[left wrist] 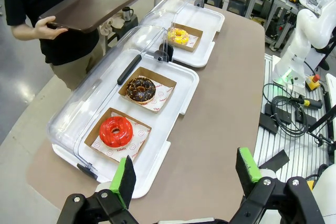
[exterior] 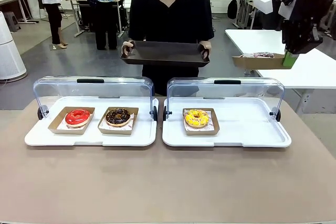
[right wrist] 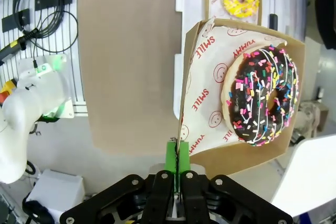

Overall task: Provide the desired donut to the person.
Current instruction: Pick up and lift the Paper togo box containing the Donut pointed at by the person, then place the picked Paper togo box onto the Handle tray extended by the person.

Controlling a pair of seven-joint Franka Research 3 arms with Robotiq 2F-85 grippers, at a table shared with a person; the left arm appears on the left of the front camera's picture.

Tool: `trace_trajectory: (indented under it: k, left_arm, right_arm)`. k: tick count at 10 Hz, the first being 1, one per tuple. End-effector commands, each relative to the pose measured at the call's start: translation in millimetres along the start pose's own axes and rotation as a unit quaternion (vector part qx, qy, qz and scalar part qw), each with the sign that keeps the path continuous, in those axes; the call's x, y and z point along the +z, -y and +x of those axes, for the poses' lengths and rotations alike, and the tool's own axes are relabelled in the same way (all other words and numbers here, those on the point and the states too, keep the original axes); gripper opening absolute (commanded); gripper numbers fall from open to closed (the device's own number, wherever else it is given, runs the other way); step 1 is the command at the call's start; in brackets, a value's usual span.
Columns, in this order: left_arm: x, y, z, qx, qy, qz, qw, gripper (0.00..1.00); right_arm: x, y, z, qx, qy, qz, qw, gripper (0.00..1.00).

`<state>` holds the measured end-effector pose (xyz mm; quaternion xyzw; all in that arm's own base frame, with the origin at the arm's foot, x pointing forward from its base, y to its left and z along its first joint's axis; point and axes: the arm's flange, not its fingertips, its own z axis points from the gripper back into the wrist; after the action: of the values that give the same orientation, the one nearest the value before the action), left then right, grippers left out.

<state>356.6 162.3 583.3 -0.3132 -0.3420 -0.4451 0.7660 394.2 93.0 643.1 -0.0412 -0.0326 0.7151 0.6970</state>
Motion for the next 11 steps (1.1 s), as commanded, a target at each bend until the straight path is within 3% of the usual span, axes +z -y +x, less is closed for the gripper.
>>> trace_trajectory:
  k: [1,11]
  left_arm:
    - [1.6,0.8,0.1,-0.004,0.008,-0.002,1.0,1.0]
    - [1.6,0.8,0.1,-0.004,0.008,-0.002,1.0,1.0]
  right_arm:
    - [2.6,-5.8,-1.5,-0.003,0.0,-0.001,1.0,0.0]
    - [2.6,-5.8,-1.5,-0.003,0.0,-0.001,1.0,0.0]
